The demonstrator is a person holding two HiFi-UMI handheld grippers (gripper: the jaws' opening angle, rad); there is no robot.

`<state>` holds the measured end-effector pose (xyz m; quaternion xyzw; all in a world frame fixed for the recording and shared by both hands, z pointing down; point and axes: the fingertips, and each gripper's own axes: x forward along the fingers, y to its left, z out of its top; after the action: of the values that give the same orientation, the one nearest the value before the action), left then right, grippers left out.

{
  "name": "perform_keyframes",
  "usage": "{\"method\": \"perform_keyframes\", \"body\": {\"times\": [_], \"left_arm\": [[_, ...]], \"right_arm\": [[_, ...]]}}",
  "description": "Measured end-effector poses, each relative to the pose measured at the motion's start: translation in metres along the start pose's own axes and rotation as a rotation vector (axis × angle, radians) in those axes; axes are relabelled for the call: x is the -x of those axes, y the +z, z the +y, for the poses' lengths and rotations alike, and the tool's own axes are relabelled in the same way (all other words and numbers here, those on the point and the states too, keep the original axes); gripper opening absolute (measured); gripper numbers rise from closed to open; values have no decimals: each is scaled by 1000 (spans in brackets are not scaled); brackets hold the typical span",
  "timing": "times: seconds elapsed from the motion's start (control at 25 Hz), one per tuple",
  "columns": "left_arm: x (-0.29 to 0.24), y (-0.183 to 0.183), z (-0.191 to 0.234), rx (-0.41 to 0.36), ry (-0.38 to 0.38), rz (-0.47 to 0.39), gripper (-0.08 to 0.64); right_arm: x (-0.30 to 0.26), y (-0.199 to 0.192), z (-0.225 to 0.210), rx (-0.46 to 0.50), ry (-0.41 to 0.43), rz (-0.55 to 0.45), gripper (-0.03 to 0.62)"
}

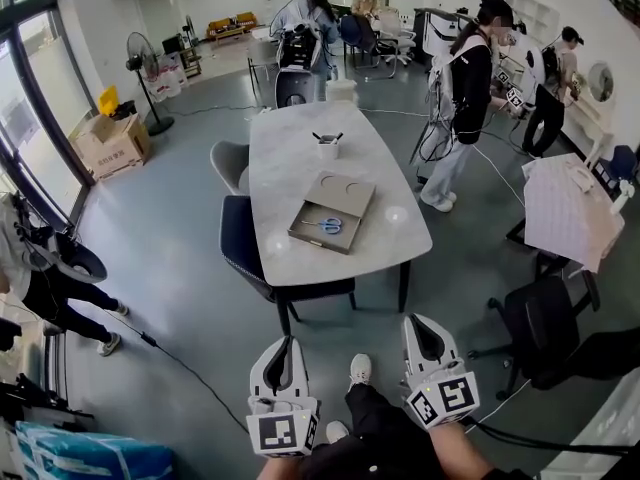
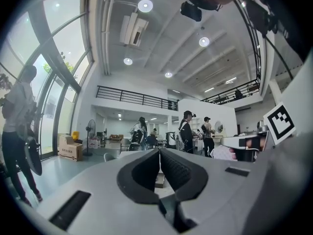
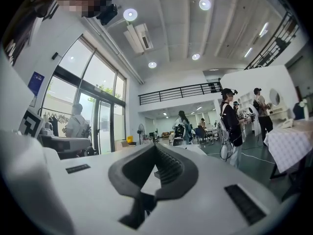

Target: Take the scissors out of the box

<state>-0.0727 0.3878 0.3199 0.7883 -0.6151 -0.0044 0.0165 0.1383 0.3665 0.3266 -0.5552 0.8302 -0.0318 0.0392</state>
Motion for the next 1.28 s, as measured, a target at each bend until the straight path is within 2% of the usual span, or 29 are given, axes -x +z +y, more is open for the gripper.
{"method": "perform_keyframes", "body": {"times": [0.48, 0.84, 1.28], "left_arm": [[-70, -8, 18, 3, 25, 9, 17], [-143, -15, 34, -11, 15, 26, 17], [-229, -6, 50, -11, 49, 30, 17]], "right_arm": [[-74, -8, -32, 2, 21, 8, -4], [-144, -16, -60, -6, 26, 14, -5], [-229, -3, -100, 1, 54, 13, -5]]}}
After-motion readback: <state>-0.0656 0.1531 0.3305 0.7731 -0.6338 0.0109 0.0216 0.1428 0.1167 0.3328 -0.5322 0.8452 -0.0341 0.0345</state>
